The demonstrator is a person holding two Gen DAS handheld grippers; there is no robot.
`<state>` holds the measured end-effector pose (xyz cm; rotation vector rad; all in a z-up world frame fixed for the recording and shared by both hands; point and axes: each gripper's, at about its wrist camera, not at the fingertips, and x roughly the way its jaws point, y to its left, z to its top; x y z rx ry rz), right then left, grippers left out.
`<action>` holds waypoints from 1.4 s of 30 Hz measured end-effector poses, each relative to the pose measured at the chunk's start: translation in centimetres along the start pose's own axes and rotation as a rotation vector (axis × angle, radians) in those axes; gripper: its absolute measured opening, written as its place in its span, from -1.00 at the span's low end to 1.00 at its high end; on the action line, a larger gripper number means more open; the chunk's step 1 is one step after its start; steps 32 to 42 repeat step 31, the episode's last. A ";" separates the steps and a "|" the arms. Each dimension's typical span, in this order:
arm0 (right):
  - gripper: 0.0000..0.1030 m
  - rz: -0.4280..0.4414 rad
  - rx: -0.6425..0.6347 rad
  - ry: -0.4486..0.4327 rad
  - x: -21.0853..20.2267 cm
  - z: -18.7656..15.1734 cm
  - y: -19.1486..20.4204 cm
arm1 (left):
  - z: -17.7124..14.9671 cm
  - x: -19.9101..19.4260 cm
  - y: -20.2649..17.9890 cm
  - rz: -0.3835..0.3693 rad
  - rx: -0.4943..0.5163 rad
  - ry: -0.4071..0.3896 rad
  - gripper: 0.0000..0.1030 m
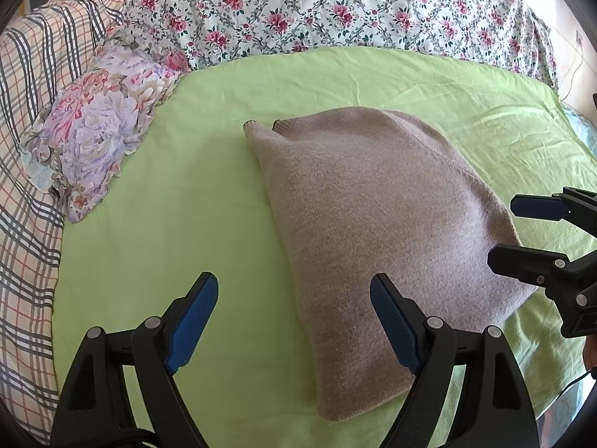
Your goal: Fold small clothes
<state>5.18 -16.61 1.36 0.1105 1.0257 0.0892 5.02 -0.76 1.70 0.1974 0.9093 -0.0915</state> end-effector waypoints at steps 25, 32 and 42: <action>0.59 -0.019 0.009 -0.003 0.3 1.2 -1.7 | 1.9 1.3 0.5 0.003 -0.021 -0.005 0.63; 0.59 -0.014 0.014 0.002 0.9 1.5 -2.0 | 1.8 1.3 1.0 0.016 -0.048 0.009 0.63; 0.59 -0.014 0.014 0.002 0.9 1.5 -2.0 | 1.8 1.3 1.0 0.016 -0.048 0.009 0.63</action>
